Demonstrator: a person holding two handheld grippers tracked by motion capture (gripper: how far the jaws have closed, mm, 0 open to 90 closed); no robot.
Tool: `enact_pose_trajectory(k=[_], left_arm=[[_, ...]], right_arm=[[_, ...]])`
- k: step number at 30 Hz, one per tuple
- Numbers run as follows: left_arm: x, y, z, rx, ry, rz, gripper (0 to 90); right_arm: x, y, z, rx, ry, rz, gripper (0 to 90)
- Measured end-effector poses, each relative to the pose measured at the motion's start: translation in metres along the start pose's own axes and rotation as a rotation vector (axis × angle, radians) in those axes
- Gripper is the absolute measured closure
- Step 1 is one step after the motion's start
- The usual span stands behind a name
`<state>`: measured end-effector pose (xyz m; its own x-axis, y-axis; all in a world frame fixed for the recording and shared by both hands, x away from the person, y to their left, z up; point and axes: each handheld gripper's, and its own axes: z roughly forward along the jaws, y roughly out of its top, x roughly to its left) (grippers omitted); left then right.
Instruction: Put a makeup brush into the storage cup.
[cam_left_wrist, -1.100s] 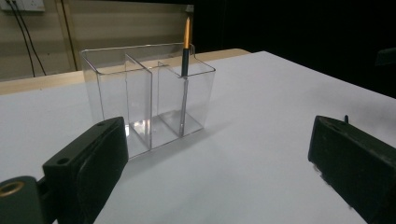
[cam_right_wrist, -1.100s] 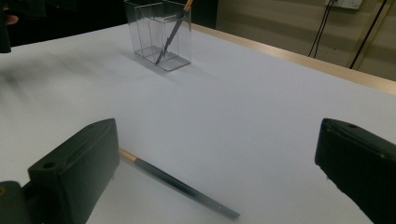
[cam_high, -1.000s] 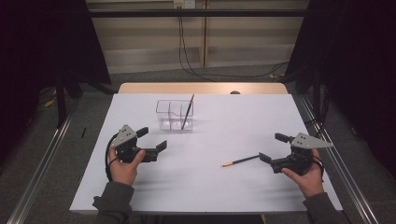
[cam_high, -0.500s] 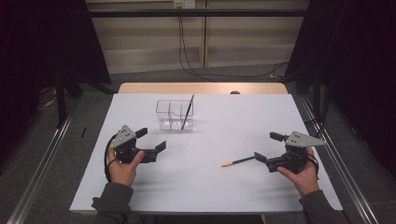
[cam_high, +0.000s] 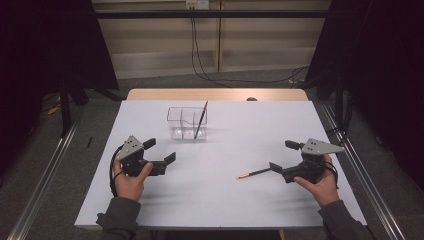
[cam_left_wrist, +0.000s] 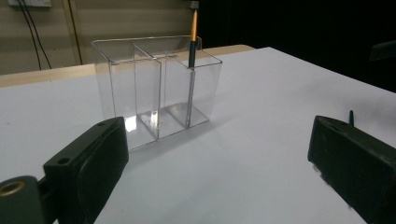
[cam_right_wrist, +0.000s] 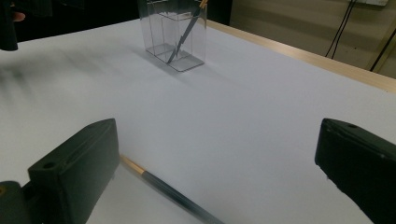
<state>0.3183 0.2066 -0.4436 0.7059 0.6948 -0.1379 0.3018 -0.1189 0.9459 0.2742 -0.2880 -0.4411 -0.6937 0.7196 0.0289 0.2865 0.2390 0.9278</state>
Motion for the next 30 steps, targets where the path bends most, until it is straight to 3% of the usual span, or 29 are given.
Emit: enact_pose_trajectory(k=[11,13,30], left_arm=[[0.0,0.0,0.002,0.01,0.022,0.001,4.8],[0.001,0.0,0.002,0.006,0.003,0.0,4.9],[-0.001,0.0,0.003,0.008,0.012,0.002,5.0]], right_arm=[[0.001,0.007,0.009,-0.001,0.009,-0.005,0.0],[0.0,0.008,0.011,-0.013,0.01,0.002,0.0],[0.003,0.019,0.028,-0.007,0.034,0.008,0.0]])
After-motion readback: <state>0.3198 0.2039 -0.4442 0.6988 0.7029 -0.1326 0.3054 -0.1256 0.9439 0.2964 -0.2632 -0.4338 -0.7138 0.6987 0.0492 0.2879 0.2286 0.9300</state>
